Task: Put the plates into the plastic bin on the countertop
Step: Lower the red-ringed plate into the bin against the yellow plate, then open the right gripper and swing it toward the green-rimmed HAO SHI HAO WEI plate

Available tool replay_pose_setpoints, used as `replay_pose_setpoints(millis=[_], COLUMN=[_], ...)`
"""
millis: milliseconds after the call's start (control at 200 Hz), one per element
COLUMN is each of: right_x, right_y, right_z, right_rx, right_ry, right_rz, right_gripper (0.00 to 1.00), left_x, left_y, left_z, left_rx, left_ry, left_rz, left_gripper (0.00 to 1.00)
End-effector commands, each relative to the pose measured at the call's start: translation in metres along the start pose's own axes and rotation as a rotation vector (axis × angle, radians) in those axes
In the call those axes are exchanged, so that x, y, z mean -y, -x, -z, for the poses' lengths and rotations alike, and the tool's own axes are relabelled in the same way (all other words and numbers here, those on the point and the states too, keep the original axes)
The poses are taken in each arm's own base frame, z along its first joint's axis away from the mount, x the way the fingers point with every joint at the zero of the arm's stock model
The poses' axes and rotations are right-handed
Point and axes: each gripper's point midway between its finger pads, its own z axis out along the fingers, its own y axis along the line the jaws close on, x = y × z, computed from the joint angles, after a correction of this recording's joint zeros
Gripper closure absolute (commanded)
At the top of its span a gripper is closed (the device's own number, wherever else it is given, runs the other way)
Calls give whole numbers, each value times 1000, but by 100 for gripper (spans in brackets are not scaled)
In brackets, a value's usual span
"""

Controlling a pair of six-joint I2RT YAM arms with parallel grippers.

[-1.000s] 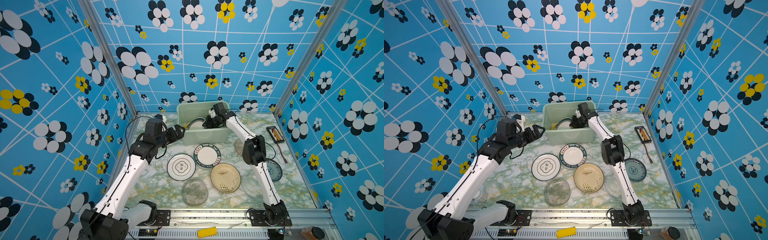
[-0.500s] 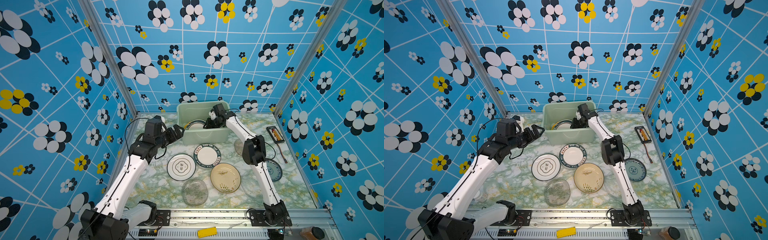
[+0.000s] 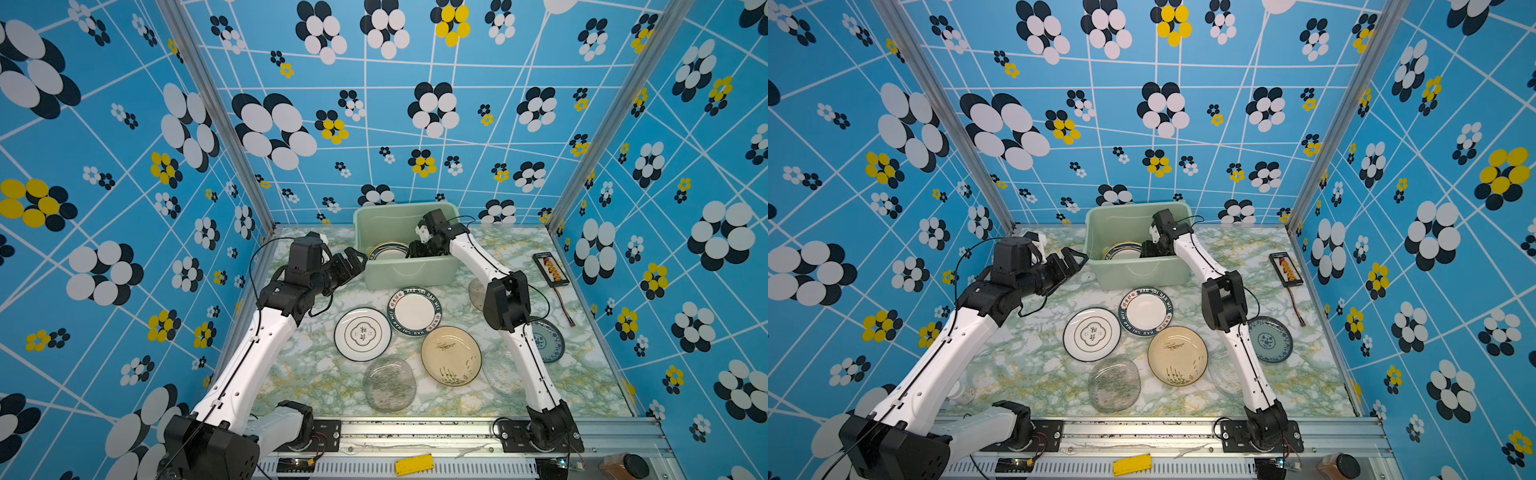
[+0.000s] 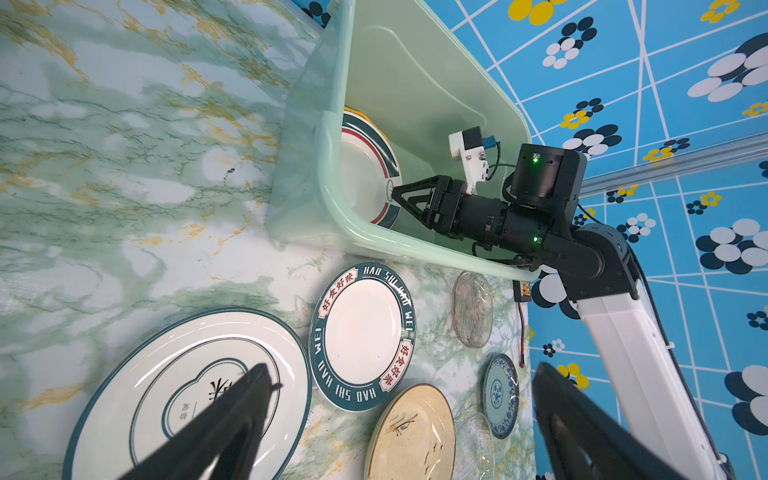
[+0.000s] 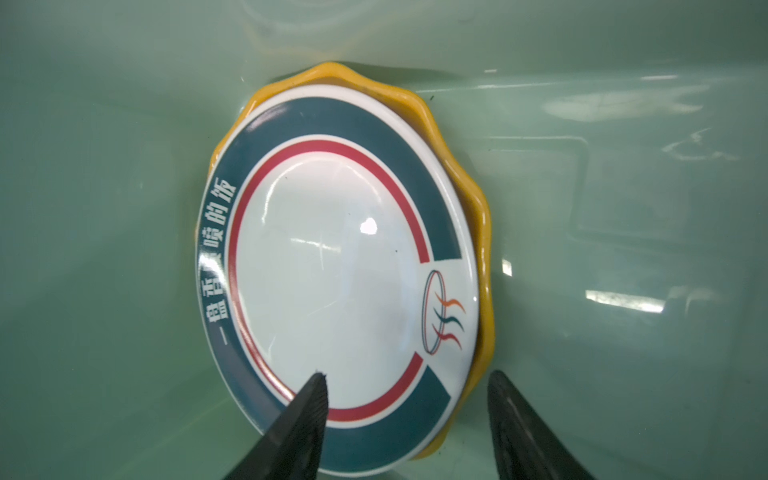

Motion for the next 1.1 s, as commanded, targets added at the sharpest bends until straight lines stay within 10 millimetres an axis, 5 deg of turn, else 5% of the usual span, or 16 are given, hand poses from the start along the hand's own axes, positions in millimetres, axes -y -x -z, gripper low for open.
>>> replay_pose_setpoints(millis=[0,135,295,520,560,590,815,1094], right_x=[2,-8,-38,-75,-76,-83,-96,-85], right_y=[-5,9,38,59,56,55,11,-78], right_z=[9,36,97,197,202,228,284,297], right_rx=[-14,37,165,327,322,353,326,360], right_ry=[-56,-55,-2,56,56,69,145,339], right_rz=[54,84,123,134,128,131,74,-120], right_gripper=[30,18,1,1,1,1,1,5], left_x=[-4,-1,6,19,20,23,30,29], left_y=[2,8,7,-9,-13,-16,-51,-93], left_z=[-3,2,14,45,51,56,75,58], left_rx=[3,19,23,-24,-36,-45,-197,-358], left_ry=[-11,-22,-40,-83,-86,-96,-152,-142], left_rz=[35,33,-1,-113,-135,-154,-249,-314], left_gripper=[1,1,1,1,1,1,1,1])
